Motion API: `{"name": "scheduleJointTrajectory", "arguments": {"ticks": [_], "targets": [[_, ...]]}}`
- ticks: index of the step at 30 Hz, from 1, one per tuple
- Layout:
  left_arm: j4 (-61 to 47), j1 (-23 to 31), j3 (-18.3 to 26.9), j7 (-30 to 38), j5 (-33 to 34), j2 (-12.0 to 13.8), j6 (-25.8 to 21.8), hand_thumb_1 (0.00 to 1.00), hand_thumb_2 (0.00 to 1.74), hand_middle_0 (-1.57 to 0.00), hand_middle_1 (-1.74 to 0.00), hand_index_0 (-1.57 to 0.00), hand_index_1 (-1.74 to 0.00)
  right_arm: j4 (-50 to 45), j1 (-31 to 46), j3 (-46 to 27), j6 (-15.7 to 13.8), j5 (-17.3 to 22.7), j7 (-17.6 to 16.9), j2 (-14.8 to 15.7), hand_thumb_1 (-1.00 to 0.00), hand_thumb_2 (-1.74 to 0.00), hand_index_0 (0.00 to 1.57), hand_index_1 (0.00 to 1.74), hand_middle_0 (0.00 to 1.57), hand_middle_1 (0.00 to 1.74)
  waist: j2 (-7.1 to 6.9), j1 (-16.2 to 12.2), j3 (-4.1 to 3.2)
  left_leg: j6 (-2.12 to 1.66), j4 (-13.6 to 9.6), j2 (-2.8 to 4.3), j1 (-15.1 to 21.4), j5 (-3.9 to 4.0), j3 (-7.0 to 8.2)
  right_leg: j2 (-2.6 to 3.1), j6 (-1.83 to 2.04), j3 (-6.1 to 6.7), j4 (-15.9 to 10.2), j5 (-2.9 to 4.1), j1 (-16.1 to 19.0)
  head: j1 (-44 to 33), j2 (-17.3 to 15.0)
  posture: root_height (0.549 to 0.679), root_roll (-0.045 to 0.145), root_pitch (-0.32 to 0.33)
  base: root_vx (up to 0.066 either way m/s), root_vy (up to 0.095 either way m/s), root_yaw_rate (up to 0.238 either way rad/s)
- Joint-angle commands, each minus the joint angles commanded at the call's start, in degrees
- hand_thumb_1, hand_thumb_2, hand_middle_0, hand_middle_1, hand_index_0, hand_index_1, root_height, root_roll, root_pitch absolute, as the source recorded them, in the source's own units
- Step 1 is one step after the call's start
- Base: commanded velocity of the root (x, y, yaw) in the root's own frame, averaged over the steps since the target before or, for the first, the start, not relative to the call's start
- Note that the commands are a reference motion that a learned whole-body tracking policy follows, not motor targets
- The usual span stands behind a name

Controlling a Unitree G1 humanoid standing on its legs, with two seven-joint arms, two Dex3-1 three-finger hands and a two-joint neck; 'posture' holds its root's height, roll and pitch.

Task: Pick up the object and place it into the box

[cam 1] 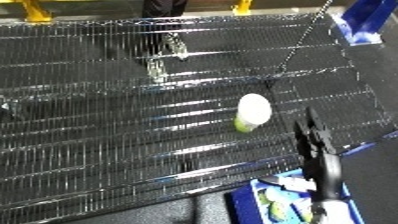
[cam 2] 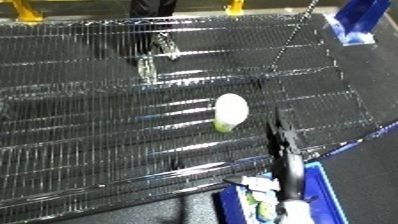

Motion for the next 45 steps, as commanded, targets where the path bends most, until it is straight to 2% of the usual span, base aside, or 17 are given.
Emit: {"name": "scheduleJointTrajectory", "arguments": {"ticks": [6,14,23,35,45], "targets": [[-0.20,-0.19,-0.53,0.08,0.17,0.32,0.08,1.00,1.74,-1.57,-1.74,-1.57,-1.74,1.86,-1.77,0.44,1.04,0.42,-0.94,-0.48,0.00,0.00,0.00,0.00,0.00,0.00,0.59,-0.12,0.30,0.14,1.60,-0.30,-2.29,-0.35,0.08,-0.12,-0.11,0.21,1.75,-0.20,-2.48,2.27,2.15,0.662,0.038,-0.019,0.027,-0.016,-0.022],[-1.55,-0.44,-1.06,1.04,-0.10,1.22,-0.03,1.00,1.74,-1.57,-1.74,-1.57,-1.74,3.79,-4.81,0.63,2.65,0.67,-1.85,-1.68,0.00,0.00,0.00,0.00,0.00,0.00,1.76,-0.58,0.30,0.40,5.06,-0.94,-6.78,-1.48,0.32,-0.38,-0.29,0.93,5.92,-1.04,-7.51,6.56,6.34,0.656,0.046,0.014,0.027,-0.006,-0.031],[-4.11,-0.48,-1.00,2.96,-1.15,3.10,-0.21,1.00,1.74,-1.57,-1.74,-1.57,-1.74,6.61,-9.42,0.41,2.83,0.04,-5.02,-3.64,0.00,0.00,0.00,0.00,0.00,0.00,3.41,-0.62,0.30,0.72,7.80,-1.88,-12.58,-2.23,0.75,-0.59,-0.51,1.53,10.05,-1.91,-14.23,11.12,14.05,0.648,0.057,0.072,0.001,-0.011,-0.025],[-7.04,-0.44,-1.30,4.27,-2.87,5.32,-1.44,1.00,1.74,-1.57,-1.74,-1.57,-1.74,10.67,-16.28,-0.12,1.77,0.27,-7.06,-8.00,0.00,0.00,0.00,0.00,0.00,0.00,5.60,0.51,0.30,0.95,9.46,-2.55,-18.58,-2.28,1.11,-0.76,-0.91,1.20,13.51,-2.94,-20.78,15.82,23.83,0.639,0.061,0.139,-0.007,-0.026,0.002],[-9.35,-0.58,-2.40,5.12,-4.09,6.25,-1.26,1.00,1.74,-1.57,-1.74,-1.57,-1.74,14.18,-23.22,1.49,2.27,0.48,-7.36,-10.55,0.00,0.00,0.00,0.00,0.00,0.00,7.58,1.89,0.30,1.09,9.83,-3.11,-22.82,-1.66,1.43,-0.67,-1.23,0.81,15.39,-3.42,-25.45,17.42,27.54,0.633,0.063,0.192,-0.020,-0.013,0.022]]}}
